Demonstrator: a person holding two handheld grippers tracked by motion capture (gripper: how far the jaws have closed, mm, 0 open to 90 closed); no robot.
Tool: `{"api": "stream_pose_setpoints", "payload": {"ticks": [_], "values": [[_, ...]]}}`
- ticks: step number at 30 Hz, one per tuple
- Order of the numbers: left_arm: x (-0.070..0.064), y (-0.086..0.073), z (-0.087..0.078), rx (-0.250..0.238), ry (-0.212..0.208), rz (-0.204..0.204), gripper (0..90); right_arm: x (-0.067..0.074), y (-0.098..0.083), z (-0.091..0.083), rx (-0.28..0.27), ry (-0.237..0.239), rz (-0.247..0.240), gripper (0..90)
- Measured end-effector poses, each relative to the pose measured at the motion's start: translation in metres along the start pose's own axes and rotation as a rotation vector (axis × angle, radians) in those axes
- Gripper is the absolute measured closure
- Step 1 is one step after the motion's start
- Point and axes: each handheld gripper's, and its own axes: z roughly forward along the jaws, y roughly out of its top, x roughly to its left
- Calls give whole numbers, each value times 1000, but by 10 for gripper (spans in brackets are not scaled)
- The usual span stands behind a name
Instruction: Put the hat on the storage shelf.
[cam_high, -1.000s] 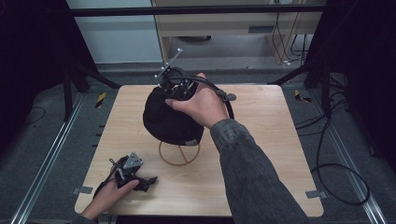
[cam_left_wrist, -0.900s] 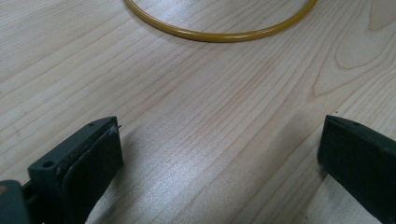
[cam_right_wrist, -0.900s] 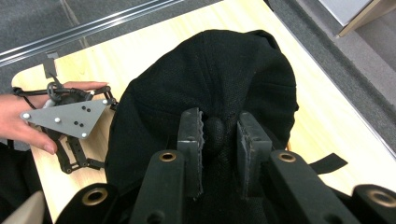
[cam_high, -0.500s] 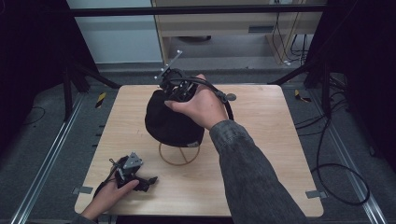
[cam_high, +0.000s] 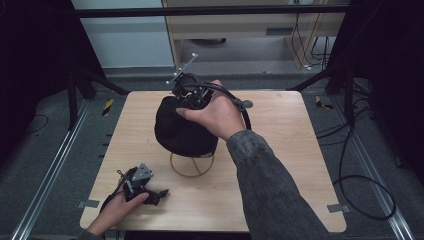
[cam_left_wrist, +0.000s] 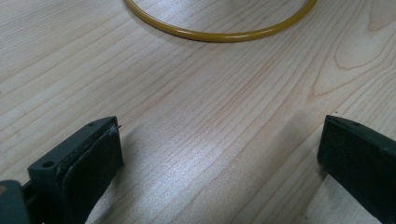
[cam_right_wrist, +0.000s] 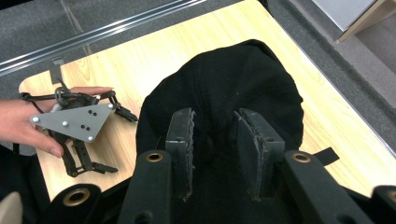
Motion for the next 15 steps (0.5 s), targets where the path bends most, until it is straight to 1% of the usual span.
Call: {"api": "stream_pose_setpoints", "payload": {"ticks": [7, 8, 10, 14, 15], "values": [[0, 0, 0, 0, -2, -2, 0, 2, -5, -6, -29, -5, 1, 653], [0, 0, 0, 0, -2, -2, 0, 2, -8, -8, -47, -3, 8, 623], [-1, 0, 0, 0, -2, -2, 0, 2, -11, -10, -60, -12, 17, 593], [-1, 0, 0, -1, -2, -2, 0, 1, -16, -13, -89, -10, 40, 558], [-1, 0, 0, 0, -2, -2, 0, 0, -20, -16, -109, -14, 47, 527]]}}
